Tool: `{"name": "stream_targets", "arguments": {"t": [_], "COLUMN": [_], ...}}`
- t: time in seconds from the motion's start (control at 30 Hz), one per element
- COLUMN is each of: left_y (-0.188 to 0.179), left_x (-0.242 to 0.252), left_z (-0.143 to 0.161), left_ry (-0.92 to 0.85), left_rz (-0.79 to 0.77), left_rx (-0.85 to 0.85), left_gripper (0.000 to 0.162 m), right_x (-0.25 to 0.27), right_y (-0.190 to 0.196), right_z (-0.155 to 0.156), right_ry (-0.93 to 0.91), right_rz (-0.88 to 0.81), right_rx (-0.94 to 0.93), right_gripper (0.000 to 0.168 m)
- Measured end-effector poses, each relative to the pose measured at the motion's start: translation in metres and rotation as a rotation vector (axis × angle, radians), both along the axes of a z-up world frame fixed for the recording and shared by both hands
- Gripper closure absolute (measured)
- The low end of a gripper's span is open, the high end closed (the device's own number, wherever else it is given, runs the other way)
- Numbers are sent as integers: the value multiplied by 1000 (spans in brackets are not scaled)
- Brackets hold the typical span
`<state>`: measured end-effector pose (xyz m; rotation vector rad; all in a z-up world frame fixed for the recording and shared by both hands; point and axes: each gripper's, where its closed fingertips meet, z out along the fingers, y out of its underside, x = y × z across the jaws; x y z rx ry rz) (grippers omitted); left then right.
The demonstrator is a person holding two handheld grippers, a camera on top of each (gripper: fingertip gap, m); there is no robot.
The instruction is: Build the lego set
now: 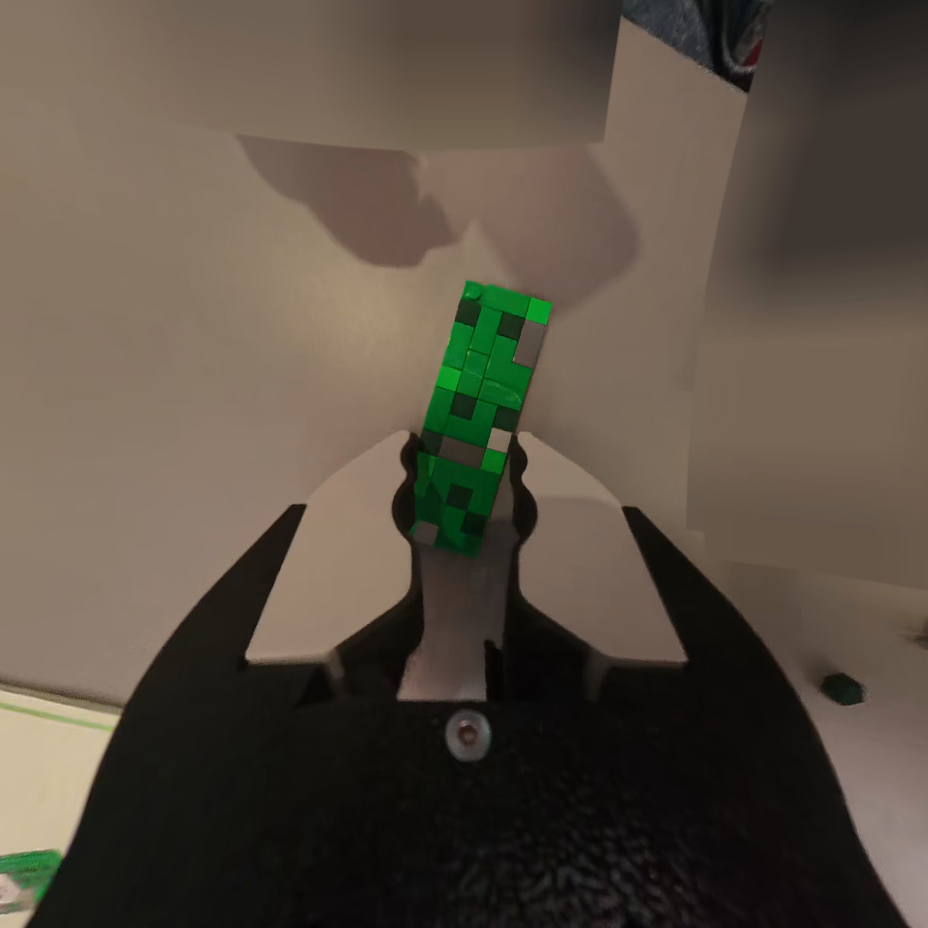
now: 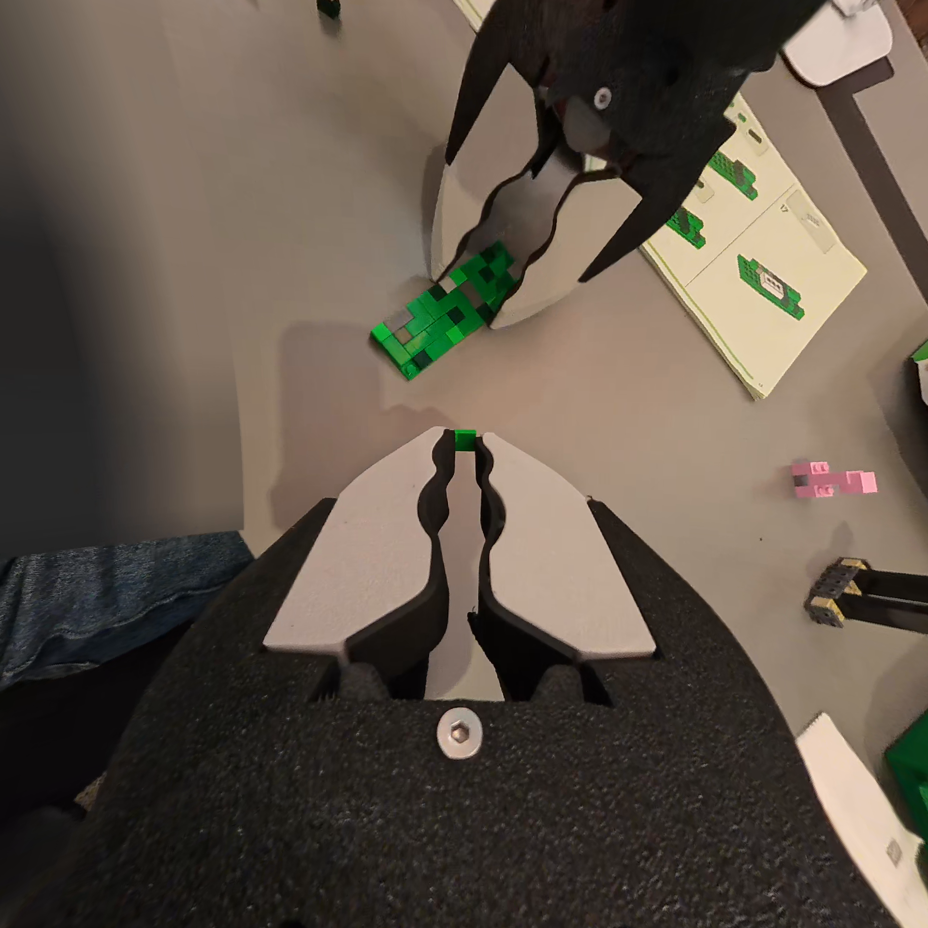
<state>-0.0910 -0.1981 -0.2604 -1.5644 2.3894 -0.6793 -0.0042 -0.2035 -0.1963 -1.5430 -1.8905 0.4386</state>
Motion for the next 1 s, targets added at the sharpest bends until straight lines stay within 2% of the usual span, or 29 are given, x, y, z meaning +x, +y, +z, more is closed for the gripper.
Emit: {"name": "stream_targets", "arguments": {"t": [0.13, 0.33, 0.47, 0.63, 1.0], "left_y": [5, -11, -25, -41, -51], "left_x": [-4, -30, -54, -82, -107], "left_z": [0, 12, 12, 8, 7], "left_ry": [7, -159, -255, -219, -205], "left_rz": [280, 778, 1008, 1123, 1204], "left_rx": [29, 80, 133, 214, 120], "left_gripper": [128, 128, 129, 129, 129], "right_x": [-14, -55, -92, -126, -161], "right_y": [5, 8, 2, -11, -30], "right_z": [-10, -12, -9, -19, -42], "right_ry": [-26, -38, -51, -148, -299], "right_rz": [53, 175, 261, 368, 452], "right_rx": [8, 43, 43, 46, 6], "right_gripper": [161, 161, 161, 161, 161]}}
